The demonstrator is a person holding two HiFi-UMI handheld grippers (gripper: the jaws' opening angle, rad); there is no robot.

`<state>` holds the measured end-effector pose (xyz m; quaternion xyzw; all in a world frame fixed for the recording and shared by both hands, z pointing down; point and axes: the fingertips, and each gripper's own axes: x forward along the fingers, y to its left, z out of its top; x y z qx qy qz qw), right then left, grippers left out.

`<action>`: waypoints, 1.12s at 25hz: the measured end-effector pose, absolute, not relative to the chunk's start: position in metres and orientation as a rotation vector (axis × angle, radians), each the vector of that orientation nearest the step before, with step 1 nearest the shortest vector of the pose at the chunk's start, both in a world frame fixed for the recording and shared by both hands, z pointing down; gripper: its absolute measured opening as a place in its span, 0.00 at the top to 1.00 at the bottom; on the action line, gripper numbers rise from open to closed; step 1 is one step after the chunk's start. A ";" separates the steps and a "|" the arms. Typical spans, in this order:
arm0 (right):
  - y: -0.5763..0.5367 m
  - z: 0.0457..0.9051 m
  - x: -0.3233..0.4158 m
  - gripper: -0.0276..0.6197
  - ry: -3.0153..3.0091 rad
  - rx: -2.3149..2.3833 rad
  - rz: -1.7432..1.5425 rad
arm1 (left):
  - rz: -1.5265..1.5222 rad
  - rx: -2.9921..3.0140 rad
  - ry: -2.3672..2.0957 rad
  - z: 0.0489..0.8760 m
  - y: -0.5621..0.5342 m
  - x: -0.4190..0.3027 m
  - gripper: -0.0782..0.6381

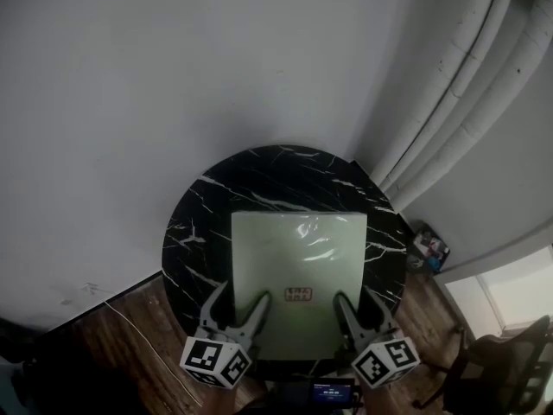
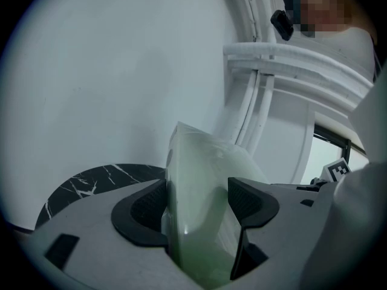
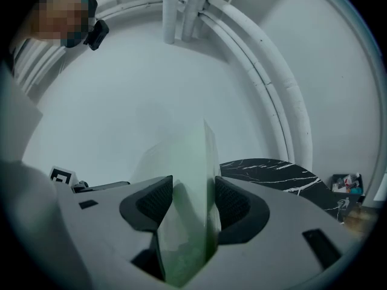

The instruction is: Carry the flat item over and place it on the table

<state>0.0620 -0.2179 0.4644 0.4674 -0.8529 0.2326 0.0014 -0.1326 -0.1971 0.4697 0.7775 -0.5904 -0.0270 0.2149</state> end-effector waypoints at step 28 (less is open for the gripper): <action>-0.258 0.594 0.065 0.63 -2.477 1.411 0.985 | 0.112 1.984 -1.557 0.596 -0.236 -0.130 0.43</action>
